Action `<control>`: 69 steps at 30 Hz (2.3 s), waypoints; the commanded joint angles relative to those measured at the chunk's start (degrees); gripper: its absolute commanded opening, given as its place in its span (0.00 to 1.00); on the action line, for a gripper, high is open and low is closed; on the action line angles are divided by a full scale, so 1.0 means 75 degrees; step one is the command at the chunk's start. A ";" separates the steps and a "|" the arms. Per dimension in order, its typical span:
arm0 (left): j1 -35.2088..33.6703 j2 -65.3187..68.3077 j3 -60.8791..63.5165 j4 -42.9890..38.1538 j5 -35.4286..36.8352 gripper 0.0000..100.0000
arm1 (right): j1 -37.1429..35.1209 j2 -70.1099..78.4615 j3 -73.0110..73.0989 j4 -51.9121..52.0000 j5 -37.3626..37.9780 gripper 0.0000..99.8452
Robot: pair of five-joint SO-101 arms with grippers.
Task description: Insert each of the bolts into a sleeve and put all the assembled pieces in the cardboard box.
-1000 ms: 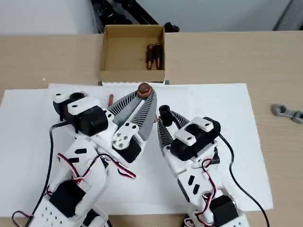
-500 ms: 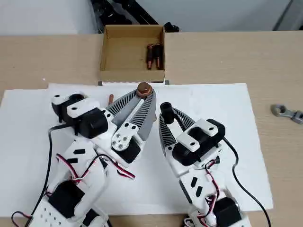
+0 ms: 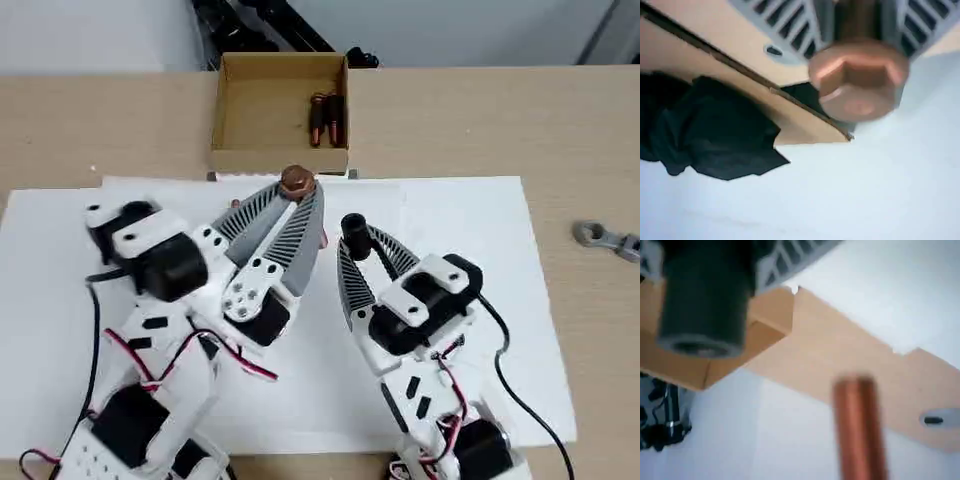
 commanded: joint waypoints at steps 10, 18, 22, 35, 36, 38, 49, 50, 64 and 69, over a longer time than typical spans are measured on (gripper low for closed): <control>0.0176 0.0035 -0.0346 -0.0164 -0.0035 0.01 | 0.0029 -0.0064 0.0000 -0.0217 0.0012 0.01; 0.0399 0.0879 -0.0393 -0.0363 -0.0035 0.01 | 0.0018 -0.0064 0.0070 -0.0205 0.0012 0.01; 0.0387 0.1266 -0.0416 -0.0762 -0.0035 0.01 | 0.0018 -0.0064 0.0070 -0.0205 0.0012 0.01; 0.0012 0.1055 -0.0486 -0.0914 -0.0047 0.01 | 0.0018 -0.0064 0.0070 -0.0182 0.0023 0.01; -0.0059 0.1055 -0.0486 -0.0973 -0.0047 0.01 | 0.0018 -0.0064 0.0070 -0.0182 0.0023 0.01; -0.0129 0.1055 -0.0486 -0.1020 -0.0035 0.01 | 0.0018 -0.0064 0.0070 -0.0182 0.0023 0.01; -0.0082 0.1442 -0.0615 -0.1055 -0.0035 0.01 | 0.0018 -0.0064 0.0070 -0.0158 0.0023 0.01; -0.0082 0.1618 -0.0686 -0.1055 -0.0035 0.01 | 0.0018 -0.0064 0.0070 -0.0158 0.0023 0.01; -0.0082 0.2426 -0.0850 -0.1242 0.0293 0.01 | 0.0018 -0.0064 0.0070 -0.0147 0.0059 0.01; -0.0082 0.2403 -0.0627 -0.1254 0.0293 0.01 | 0.0018 -0.0064 0.0070 -0.0147 0.0059 0.01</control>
